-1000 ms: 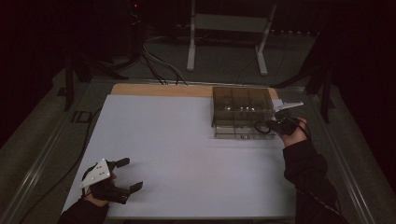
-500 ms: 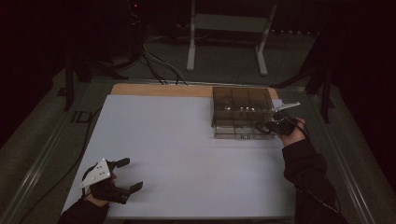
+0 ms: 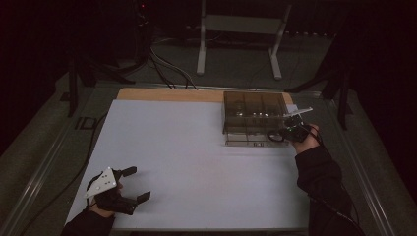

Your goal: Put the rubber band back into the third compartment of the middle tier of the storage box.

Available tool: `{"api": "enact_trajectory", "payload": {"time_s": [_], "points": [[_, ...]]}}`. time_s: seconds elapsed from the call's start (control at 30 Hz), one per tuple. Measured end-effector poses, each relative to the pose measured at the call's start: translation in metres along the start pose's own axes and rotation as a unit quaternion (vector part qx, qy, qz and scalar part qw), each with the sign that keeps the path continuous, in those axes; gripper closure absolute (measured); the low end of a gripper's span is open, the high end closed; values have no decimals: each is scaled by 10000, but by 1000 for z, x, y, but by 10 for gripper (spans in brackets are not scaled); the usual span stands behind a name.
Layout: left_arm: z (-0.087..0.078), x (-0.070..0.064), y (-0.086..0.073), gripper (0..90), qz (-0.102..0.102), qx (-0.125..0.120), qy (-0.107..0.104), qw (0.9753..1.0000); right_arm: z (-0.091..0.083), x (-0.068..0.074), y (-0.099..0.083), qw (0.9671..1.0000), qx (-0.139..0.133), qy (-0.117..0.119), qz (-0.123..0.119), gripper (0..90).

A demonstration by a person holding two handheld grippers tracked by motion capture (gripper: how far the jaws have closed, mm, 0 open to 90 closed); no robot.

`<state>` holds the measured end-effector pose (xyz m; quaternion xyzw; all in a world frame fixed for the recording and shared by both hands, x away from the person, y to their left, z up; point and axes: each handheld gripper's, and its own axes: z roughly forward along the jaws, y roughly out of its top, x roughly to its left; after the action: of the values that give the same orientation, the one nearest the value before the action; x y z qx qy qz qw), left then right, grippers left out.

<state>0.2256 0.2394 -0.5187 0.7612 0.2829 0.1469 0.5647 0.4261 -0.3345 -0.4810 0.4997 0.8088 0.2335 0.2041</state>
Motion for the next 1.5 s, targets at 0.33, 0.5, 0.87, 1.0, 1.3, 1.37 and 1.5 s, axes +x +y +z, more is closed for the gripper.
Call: {"api": "enact_trajectory", "payload": {"time_s": [0.33,0.5,0.87,1.0,1.3,1.37,1.5], "points": [[0,0,0,3,-8,-11,1,10000,-9,-1,4,9992,-283,159,238,711],[-1,0,0,3,-9,-16,5,10000,-20,1,9,9981,-485,219,307,652],[-1,0,0,3,9,-18,10,10000,-42,21,20,9950,-826,468,308,442],[-1,0,0,3,2,-16,3,10000,-48,27,24,9945,-870,529,253,403],[0,0,1,3,4,-16,-3,10000,-67,43,33,9894,-1229,726,282,175],[0,0,1,3,3,-19,4,10000,-70,46,35,9881,-1281,801,286,126],[-1,0,1,3,-12,-20,4,10000,-76,54,39,9851,-1393,985,196,23]]}}
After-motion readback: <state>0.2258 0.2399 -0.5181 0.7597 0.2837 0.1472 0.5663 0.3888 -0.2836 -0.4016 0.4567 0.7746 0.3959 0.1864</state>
